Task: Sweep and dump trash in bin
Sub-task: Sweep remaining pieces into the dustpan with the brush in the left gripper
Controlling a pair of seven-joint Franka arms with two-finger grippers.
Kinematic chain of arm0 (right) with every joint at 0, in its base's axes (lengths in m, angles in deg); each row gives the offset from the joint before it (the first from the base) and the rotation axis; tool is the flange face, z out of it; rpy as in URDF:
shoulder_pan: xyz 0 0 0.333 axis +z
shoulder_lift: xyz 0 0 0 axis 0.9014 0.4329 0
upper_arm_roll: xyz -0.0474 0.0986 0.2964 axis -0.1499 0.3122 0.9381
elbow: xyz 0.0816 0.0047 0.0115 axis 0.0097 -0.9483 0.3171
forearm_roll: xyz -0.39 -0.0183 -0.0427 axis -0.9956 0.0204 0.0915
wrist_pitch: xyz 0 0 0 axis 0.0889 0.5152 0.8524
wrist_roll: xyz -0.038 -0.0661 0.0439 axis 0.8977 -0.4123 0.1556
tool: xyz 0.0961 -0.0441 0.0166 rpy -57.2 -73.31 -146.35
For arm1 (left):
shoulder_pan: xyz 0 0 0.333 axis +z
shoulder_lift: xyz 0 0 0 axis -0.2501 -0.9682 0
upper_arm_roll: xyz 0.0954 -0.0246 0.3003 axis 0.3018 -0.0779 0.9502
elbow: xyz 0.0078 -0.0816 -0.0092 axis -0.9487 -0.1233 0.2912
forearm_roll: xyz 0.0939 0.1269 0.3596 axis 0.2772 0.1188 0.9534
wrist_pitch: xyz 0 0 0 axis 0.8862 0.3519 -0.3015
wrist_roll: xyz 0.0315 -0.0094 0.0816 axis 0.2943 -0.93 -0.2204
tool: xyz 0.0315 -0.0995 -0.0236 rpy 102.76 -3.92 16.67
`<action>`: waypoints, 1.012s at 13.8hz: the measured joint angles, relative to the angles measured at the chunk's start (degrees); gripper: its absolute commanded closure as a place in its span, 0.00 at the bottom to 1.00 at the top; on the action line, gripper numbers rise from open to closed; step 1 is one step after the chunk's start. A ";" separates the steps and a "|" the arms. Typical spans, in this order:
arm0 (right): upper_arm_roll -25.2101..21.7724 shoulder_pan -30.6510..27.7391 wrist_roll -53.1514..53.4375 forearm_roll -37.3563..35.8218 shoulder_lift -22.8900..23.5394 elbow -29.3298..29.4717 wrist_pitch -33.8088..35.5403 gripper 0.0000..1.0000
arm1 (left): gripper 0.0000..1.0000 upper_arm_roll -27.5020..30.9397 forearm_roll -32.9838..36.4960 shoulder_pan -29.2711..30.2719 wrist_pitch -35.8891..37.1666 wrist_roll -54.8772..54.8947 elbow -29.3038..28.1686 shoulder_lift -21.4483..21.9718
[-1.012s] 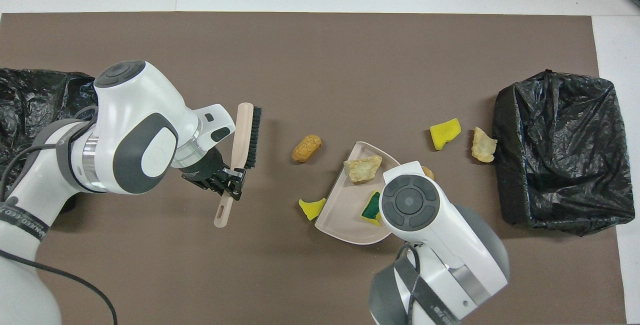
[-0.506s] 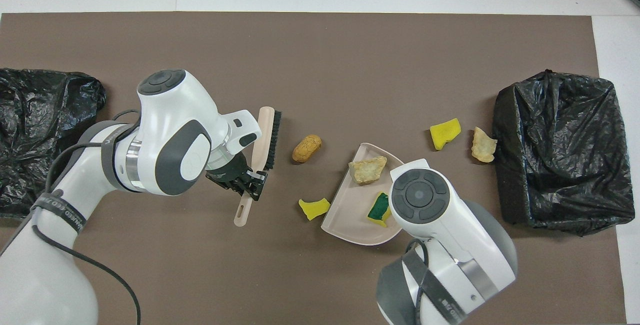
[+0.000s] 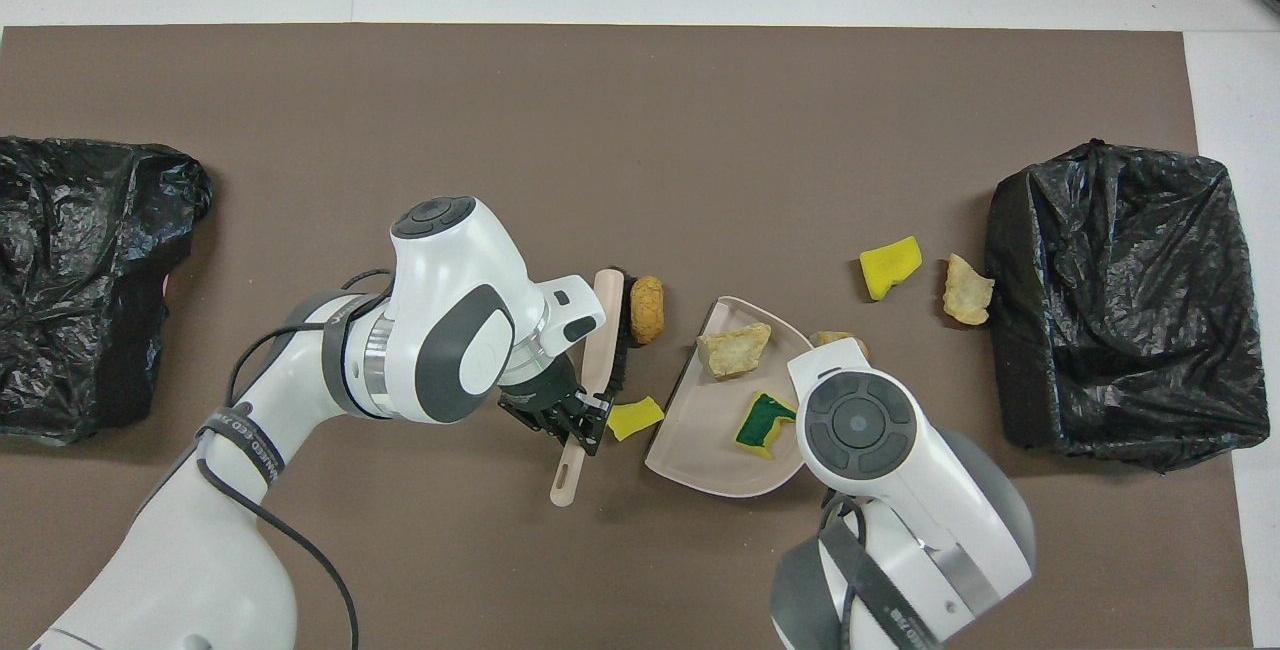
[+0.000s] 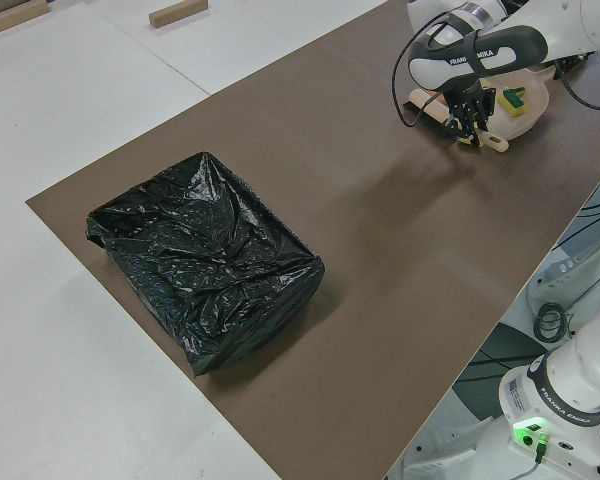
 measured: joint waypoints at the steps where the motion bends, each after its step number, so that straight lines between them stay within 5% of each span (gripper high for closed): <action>1: 0.04 0.38 0.00 0.00 0.15 -0.11 -0.42 1.00 | 1.00 -0.61 -2.95 -0.09 0.00 0.10 -0.64 0.30; 6: 0.05 2.31 2.12 0.00 1.82 -0.45 -3.16 1.00 | 1.00 -3.79 -13.83 -0.36 0.17 0.10 -1.87 2.35; 14: 0.02 2.72 2.90 0.00 2.19 -0.45 -3.64 1.00 | 1.00 -3.17 -13.77 0.35 3.14 -4.55 -2.16 7.20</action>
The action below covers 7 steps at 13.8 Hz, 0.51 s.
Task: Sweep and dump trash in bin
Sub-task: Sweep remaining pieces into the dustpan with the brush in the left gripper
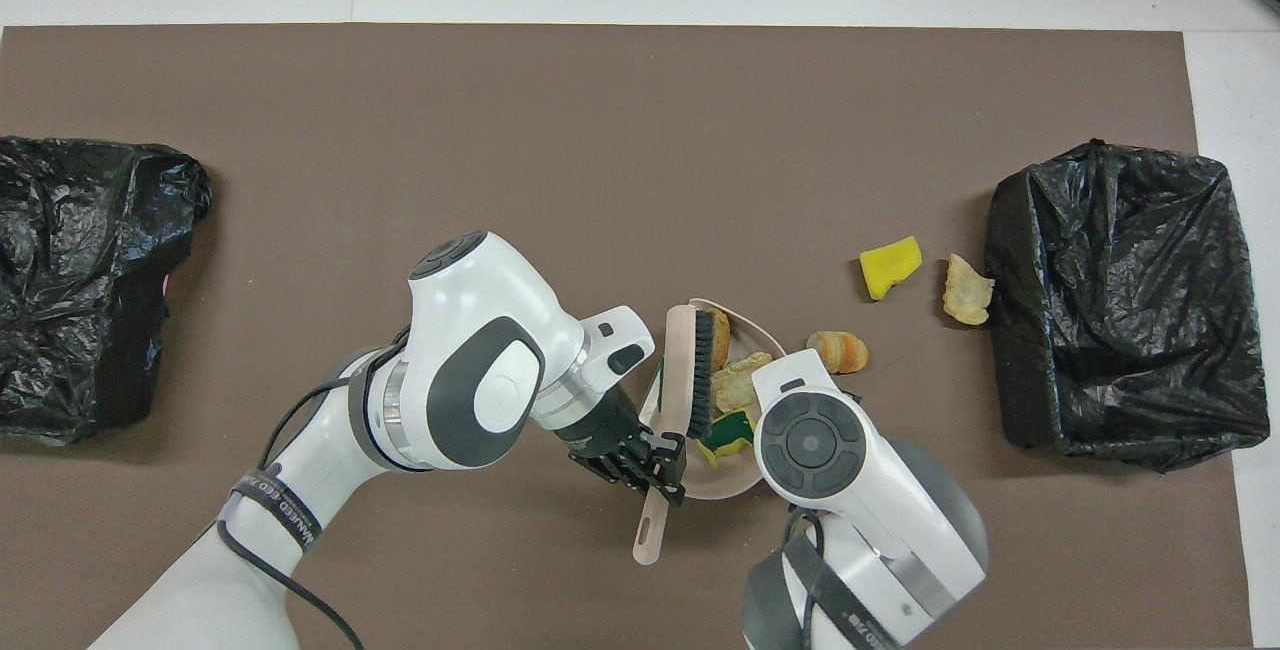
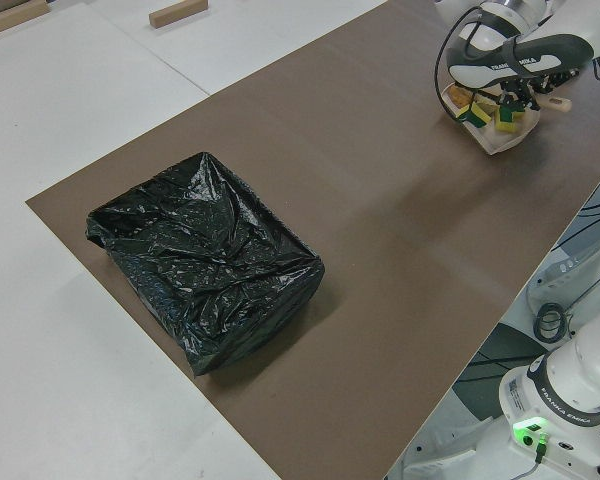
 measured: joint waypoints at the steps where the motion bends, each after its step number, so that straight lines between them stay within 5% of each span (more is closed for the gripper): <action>1: 0.00 0.00 0.00 0.00 0.00 0.00 0.00 1.00 | 1.00 0.10 1.24 0.89 0.53 -0.51 0.00 0.66; 7: 0.00 0.05 0.00 0.00 0.00 0.08 0.00 1.00 | 1.00 0.26 16.58 4.11 5.38 -3.88 -0.01 1.83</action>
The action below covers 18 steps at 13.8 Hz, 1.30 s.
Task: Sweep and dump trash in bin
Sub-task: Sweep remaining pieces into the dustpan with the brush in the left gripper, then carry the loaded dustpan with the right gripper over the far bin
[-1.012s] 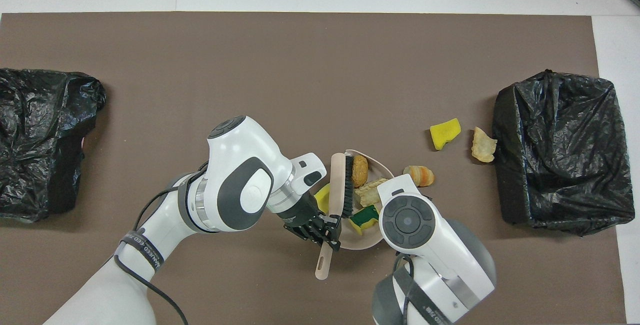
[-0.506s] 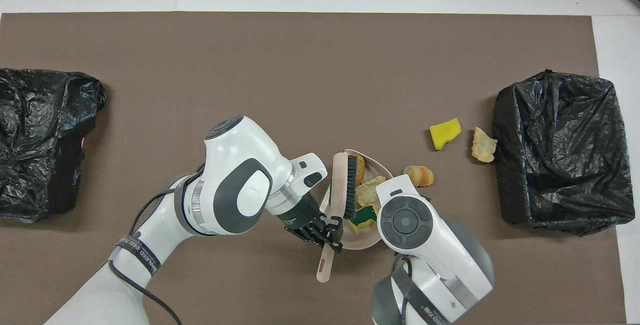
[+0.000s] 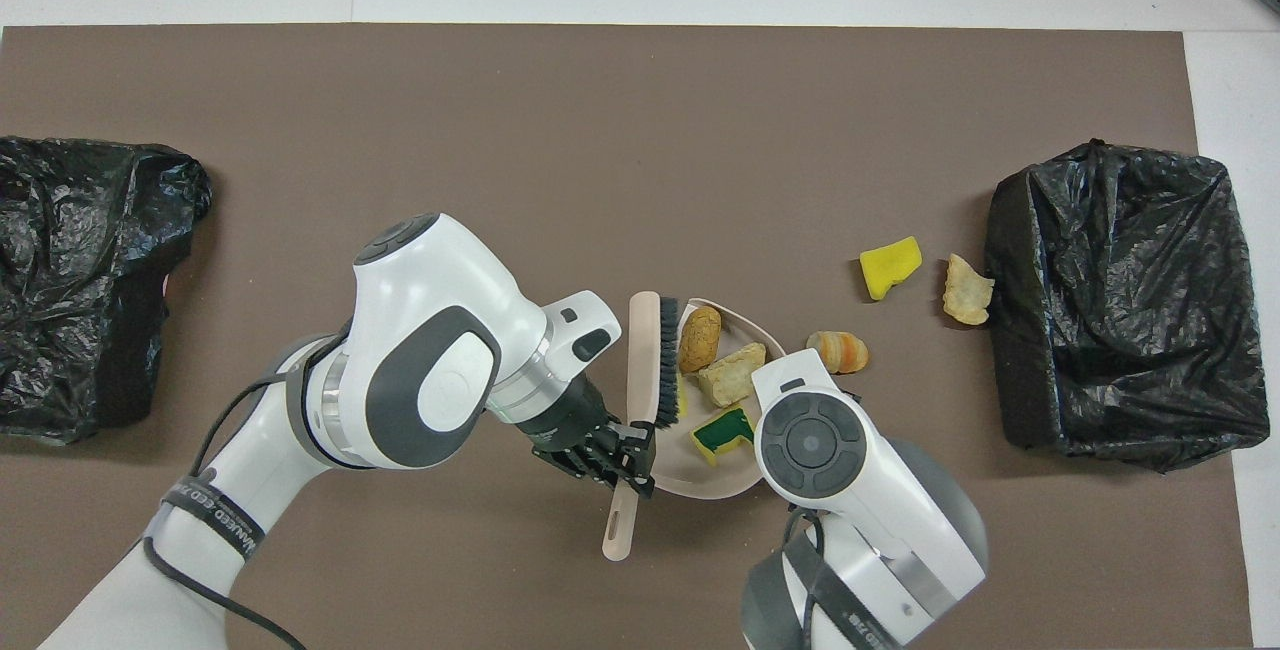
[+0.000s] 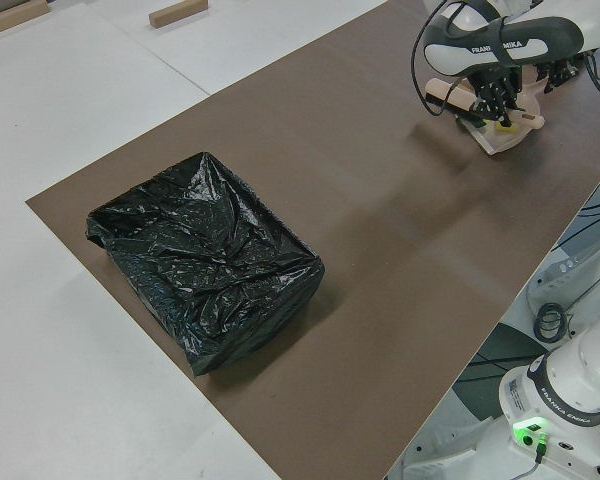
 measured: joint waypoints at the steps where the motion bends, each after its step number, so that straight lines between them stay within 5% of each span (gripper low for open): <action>1: 0.00 0.01 0.00 0.00 -0.01 0.13 -0.04 1.00 | 1.00 -0.29 3.38 -0.43 0.79 -2.05 -0.19 0.91; 7: -0.10 0.25 0.00 0.00 -1.01 1.43 -4.60 1.00 | 1.00 -0.70 10.43 -5.19 1.43 -16.21 -8.03 10.99; 12: -0.37 -0.58 0.00 0.07 -1.74 1.96 -7.78 1.00 | 1.00 -1.13 13.46 -14.94 0.50 -32.16 -12.95 16.15; 18: -0.79 -5.58 -10.14 0.47 -2.72 11.17 2.93 1.00 | 1.00 -1.32 13.60 -19.71 -11.69 -35.22 -25.55 23.93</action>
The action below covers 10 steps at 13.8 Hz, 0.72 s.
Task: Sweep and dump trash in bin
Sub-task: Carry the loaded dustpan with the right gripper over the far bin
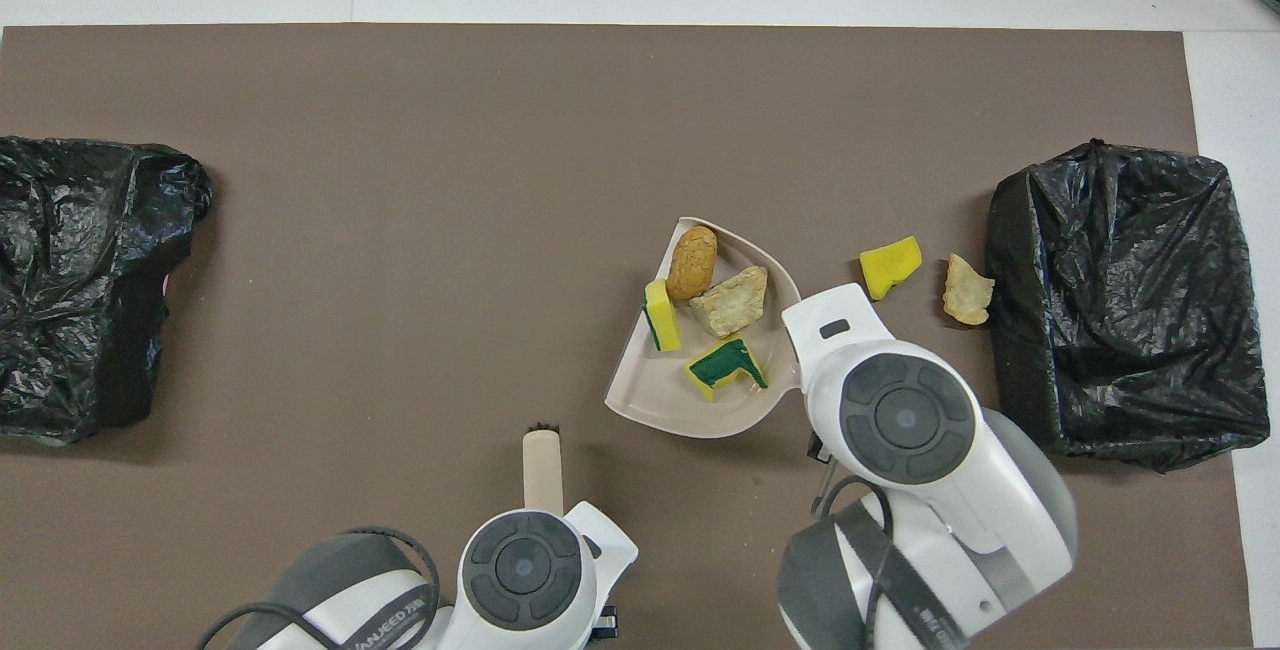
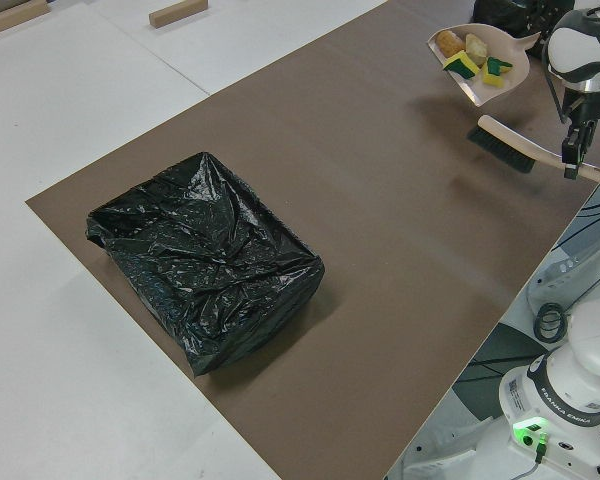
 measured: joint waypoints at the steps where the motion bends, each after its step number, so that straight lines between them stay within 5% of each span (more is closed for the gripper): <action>1: -0.08 -1.81 -3.54 1.07 -0.01 2.08 1.88 1.00 | 1.00 0.03 0.00 -0.66 -1.02 0.00 -0.85 0.47; 10: -0.55 -20.12 -38.62 3.20 0.06 8.92 7.04 1.00 | 1.00 0.06 -2.84 -4.76 -7.06 0.00 -5.22 -0.98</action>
